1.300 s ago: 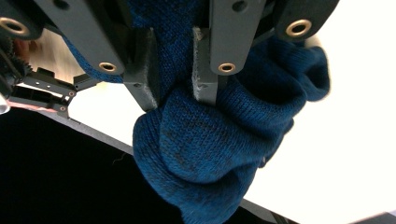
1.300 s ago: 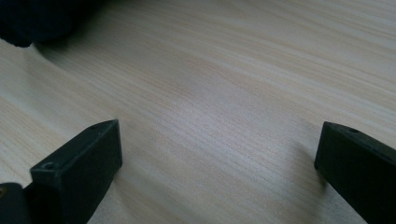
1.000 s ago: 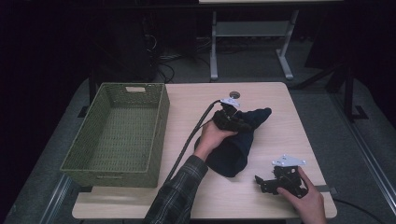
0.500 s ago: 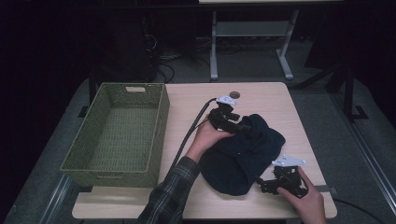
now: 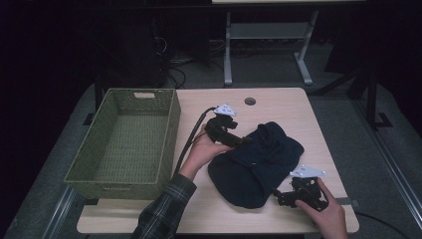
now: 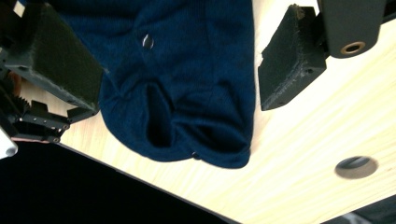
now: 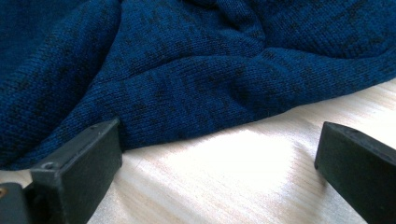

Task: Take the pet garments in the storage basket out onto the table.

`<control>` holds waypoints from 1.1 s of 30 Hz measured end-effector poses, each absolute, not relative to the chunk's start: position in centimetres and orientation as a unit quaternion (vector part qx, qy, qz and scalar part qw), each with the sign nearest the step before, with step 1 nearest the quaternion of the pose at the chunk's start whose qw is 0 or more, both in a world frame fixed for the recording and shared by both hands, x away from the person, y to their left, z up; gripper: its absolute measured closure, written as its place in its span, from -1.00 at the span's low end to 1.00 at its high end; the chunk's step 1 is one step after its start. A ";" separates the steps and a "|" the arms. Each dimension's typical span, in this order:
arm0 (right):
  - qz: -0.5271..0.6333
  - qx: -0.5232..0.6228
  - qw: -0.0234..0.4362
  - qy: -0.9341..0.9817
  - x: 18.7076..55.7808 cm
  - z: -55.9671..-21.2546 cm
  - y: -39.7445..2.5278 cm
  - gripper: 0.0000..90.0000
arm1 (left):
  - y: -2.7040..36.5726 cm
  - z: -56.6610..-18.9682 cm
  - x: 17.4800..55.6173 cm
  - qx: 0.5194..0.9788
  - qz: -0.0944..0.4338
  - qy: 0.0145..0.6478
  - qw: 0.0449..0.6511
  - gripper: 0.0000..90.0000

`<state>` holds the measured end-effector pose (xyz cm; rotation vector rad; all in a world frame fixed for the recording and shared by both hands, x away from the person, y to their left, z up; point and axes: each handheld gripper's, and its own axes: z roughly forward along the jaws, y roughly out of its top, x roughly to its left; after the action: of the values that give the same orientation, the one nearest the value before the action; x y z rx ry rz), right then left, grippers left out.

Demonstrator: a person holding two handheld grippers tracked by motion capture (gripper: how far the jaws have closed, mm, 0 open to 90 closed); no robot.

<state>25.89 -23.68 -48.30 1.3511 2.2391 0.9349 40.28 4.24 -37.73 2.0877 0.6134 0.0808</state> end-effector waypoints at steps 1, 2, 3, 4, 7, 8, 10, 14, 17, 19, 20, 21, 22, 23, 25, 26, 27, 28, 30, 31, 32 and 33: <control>0.331 0.478 0.181 0.793 25.9 -48.3 -23.7 -0.99 | 4.2 -37.7 40.3 0.850 0.033 0.250 0.464 -0.70; 0.331 0.478 0.181 0.793 25.9 -48.3 -23.7 -0.99 | 4.5 -37.7 40.0 0.850 0.037 0.251 0.462 -0.70; 0.331 0.478 0.181 0.793 25.9 -48.3 -23.7 -0.99 | 5.0 -37.8 39.5 0.851 0.042 0.255 0.457 -0.70; 0.331 0.478 0.181 0.793 25.9 -48.3 -23.7 -0.99 | 5.0 -37.8 39.5 0.851 0.042 0.255 0.457 -0.70; 0.331 0.478 0.181 0.793 25.9 -48.3 -23.7 -0.99 | 5.8 -38.0 38.4 0.855 0.054 0.260 0.446 -0.70; 0.331 0.478 0.181 0.793 25.9 -48.3 -23.7 -0.99 | 5.8 -38.0 38.4 0.855 0.054 0.260 0.446 -0.70; 0.331 0.478 0.181 0.793 25.9 -48.3 -23.7 -0.99 | 6.7 -38.3 37.5 0.852 0.058 0.267 0.446 -0.70; 0.331 0.478 0.181 0.793 25.9 -48.3 -23.7 -0.99 | 7.9 -38.8 36.6 0.851 0.067 0.271 0.444 -0.70; 0.331 0.478 0.181 0.793 25.9 -48.3 -23.7 -0.99 | 8.7 -39.1 35.8 0.850 0.074 0.274 0.444 -0.70; 0.331 0.478 0.181 0.793 25.9 -48.3 -23.7 -0.99 | 9.1 -39.2 35.2 0.848 0.081 0.277 0.445 -0.70; 0.331 0.478 0.181 0.793 25.9 -48.3 -23.7 -0.99 | 9.3 -39.3 35.0 0.846 0.083 0.278 0.447 -0.70; 0.331 0.478 0.181 0.793 25.9 -48.3 -23.7 -0.99 | 9.3 -39.3 35.0 0.846 0.083 0.278 0.447 -0.70; 0.331 0.478 0.181 0.793 25.9 -48.3 -23.7 -0.99 | 9.5 -39.4 34.7 0.846 0.085 0.278 0.448 -0.70; 0.331 0.478 0.182 0.793 25.9 -48.3 -23.7 -0.99 | 9.9 -39.7 34.0 0.844 0.091 0.279 0.448 -0.70; 0.331 0.478 0.181 0.793 25.9 -48.3 -23.7 -0.99 | 10.1 -39.9 33.6 0.844 0.097 0.281 0.447 -0.70; 0.331 0.478 0.181 0.793 25.9 -48.3 -23.7 -0.99 | 10.2 -40.1 33.3 0.845 0.100 0.281 0.444 -0.70; 0.331 0.478 0.181 0.793 25.9 -48.3 -23.7 -0.99 | 10.3 -40.2 33.1 0.845 0.101 0.283 0.443 -0.70; 0.331 0.478 0.181 0.793 25.9 -48.3 -23.7 -0.99 | 10.3 -40.2 33.1 0.845 0.101 0.283 0.443 -0.70; 0.331 0.479 0.181 0.793 25.9 -48.3 -23.7 -0.99 | 10.6 -40.8 32.5 0.846 0.106 0.285 0.439 -0.70; 0.331 0.478 0.181 0.793 25.9 -48.3 -23.7 -0.99 | 10.7 -41.0 32.3 0.848 0.107 0.284 0.434 -0.70; 0.331 0.478 0.181 0.793 25.9 -48.3 -23.7 -0.99 | 10.8 -41.3 32.1 0.848 0.108 0.286 0.433 -0.70; 0.331 0.477 0.181 0.793 25.9 -48.3 -23.7 -0.99 | 10.9 -41.4 31.9 0.850 0.108 0.286 0.429 -0.70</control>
<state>25.89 -23.70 -48.31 1.3481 2.2400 0.9359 31.89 10.92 -41.44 2.1229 0.7130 0.2698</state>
